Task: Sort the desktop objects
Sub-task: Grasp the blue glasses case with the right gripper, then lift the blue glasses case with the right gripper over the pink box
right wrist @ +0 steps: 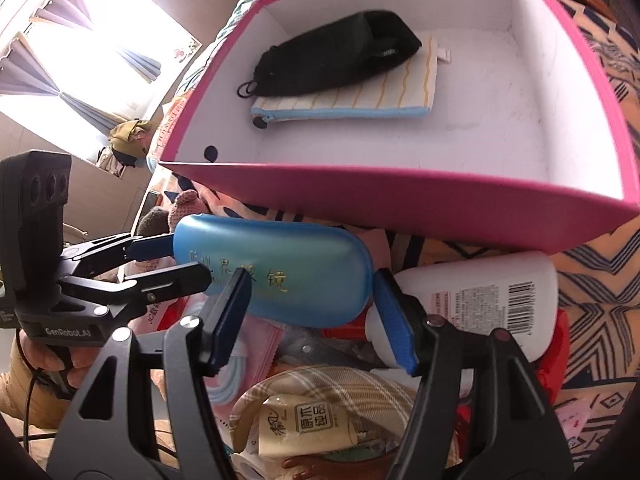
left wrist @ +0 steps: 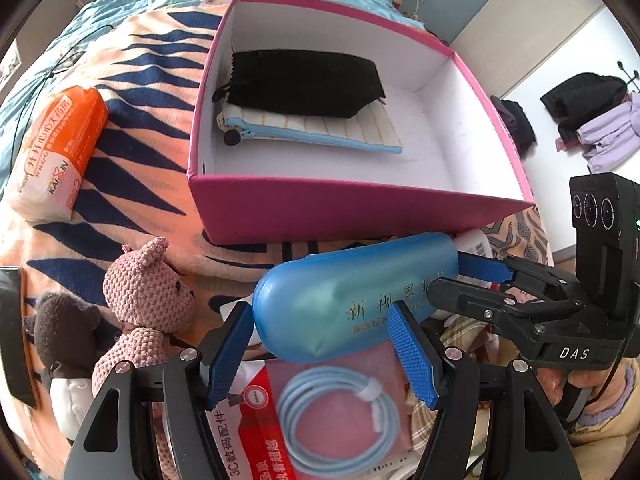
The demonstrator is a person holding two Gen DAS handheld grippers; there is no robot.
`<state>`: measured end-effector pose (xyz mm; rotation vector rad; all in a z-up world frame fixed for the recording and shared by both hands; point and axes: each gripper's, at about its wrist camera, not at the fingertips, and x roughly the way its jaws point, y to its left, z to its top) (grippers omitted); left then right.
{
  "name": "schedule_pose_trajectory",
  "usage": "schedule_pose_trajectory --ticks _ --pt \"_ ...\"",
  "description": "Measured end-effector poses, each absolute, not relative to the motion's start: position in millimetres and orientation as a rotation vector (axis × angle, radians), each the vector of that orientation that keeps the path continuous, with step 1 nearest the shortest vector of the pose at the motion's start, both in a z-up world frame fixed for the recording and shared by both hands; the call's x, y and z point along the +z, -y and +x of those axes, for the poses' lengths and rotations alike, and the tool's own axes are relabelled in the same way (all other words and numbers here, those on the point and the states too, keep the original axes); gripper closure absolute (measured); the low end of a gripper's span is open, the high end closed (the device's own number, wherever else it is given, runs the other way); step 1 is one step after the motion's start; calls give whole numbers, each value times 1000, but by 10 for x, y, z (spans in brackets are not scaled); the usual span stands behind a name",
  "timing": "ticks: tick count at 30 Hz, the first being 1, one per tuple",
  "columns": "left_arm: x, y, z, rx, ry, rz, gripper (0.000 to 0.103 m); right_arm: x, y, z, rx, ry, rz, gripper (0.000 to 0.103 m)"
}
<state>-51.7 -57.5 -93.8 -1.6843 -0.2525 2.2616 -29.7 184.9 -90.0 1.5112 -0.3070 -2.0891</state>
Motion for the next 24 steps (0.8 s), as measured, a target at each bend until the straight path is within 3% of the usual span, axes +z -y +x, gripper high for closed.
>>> schedule_pose_trajectory --ticks 24 --pt "-387 572 -404 2324 278 -1534 33 -316 -1948 -86 -2172 237 1368 39"
